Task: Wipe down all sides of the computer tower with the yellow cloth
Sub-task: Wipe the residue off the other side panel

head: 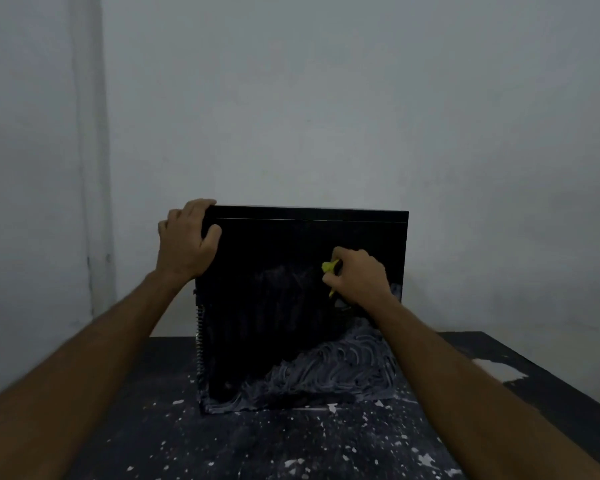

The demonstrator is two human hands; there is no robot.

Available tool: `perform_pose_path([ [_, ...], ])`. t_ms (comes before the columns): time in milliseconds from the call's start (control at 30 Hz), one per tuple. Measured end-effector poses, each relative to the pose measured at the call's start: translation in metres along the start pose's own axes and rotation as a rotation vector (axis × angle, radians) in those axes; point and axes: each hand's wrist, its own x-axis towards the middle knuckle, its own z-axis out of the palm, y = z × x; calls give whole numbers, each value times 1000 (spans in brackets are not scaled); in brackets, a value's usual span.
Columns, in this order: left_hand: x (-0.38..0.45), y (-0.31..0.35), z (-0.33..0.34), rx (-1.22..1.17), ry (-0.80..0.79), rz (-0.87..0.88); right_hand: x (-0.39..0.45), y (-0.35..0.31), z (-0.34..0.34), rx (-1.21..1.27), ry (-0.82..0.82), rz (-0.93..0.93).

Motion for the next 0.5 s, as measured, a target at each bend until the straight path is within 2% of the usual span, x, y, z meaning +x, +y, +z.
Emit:
perform_pose_path([
  [67, -1, 0, -1, -18, -17, -9, 1, -7, 5, 62, 94, 25],
  [133, -2, 0, -3, -25, -35, -9, -2, -16, 9, 38, -7, -59],
  [200, -2, -1, -6, -26, -58, -3, 2, -21, 7, 20, -104, -32],
  [300, -2, -1, -7, -31, -79, -17, 8, -22, 10, 104, 66, 48],
  [333, -3, 1, -6, -35, -81, -25, 6, -26, 13, 120, 69, 9],
  [400, -4, 3, -5, -45, -80, -40, 4, -35, 15, 91, -43, -72],
  [433, -5, 3, -5, -48, -86, -43, 5, -38, 13, 72, -83, -56],
  [500, -5, 3, -5, -49, -95, -49, 12, -41, 10, 96, -5, 40],
])
